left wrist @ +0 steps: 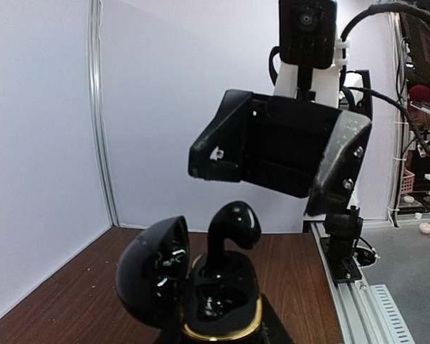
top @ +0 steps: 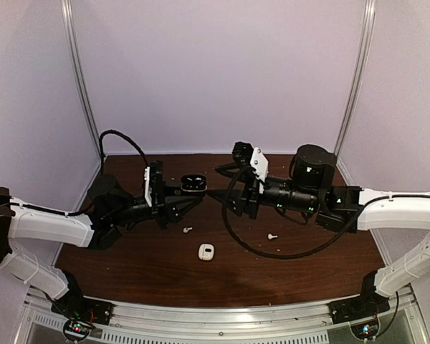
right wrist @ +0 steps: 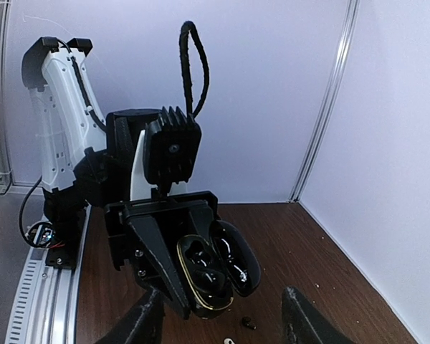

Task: Insert the wireless bluetooth earbuds into the charging case
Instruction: Insert the right earbud into the right side groove of the charging case.

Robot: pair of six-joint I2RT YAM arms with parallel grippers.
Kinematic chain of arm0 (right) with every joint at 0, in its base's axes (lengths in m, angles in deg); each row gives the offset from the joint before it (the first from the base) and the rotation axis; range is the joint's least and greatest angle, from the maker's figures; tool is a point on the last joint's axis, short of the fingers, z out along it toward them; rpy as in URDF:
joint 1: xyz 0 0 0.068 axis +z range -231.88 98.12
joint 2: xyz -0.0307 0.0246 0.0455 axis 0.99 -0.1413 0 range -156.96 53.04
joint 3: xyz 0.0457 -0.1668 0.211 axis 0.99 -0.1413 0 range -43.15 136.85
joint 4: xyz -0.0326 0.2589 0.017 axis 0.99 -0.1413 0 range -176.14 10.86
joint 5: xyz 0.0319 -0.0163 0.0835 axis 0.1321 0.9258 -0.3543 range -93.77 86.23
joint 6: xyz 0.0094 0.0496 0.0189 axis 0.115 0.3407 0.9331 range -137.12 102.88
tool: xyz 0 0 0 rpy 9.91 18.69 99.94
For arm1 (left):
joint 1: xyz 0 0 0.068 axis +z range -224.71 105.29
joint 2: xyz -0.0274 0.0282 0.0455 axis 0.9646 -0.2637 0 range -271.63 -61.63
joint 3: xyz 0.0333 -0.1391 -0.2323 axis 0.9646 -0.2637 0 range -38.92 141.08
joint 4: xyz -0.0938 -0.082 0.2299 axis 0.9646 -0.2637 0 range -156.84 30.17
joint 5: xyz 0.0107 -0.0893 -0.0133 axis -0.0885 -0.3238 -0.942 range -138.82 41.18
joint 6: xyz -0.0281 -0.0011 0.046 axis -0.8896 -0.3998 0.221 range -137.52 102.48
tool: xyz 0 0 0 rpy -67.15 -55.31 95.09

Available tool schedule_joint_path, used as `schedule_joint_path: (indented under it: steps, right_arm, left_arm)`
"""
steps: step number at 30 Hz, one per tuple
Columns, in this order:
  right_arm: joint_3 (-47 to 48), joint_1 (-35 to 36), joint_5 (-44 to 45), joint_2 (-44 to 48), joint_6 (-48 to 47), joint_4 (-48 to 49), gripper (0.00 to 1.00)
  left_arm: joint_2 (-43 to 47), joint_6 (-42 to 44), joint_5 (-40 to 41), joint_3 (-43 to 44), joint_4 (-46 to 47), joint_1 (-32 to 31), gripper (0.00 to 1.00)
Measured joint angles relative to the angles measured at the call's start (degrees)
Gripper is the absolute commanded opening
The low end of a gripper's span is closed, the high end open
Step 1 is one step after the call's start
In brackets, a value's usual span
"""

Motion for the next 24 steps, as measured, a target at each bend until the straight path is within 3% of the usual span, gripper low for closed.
schedule_joint_path:
  steps: [6,24]
  right_arm:
    - [0.92,-0.46,-2.05,2.62,0.87,-4.09,0.51]
    - [5.01,-0.46,-2.08,-1.97,2.47,-11.37,0.55]
  left_arm:
    - [-0.09,0.28,-2.78,0.0,-0.11,0.24,0.0]
    - [-2.14,1.36,-6.51,0.98,-0.28,0.24,0.0]
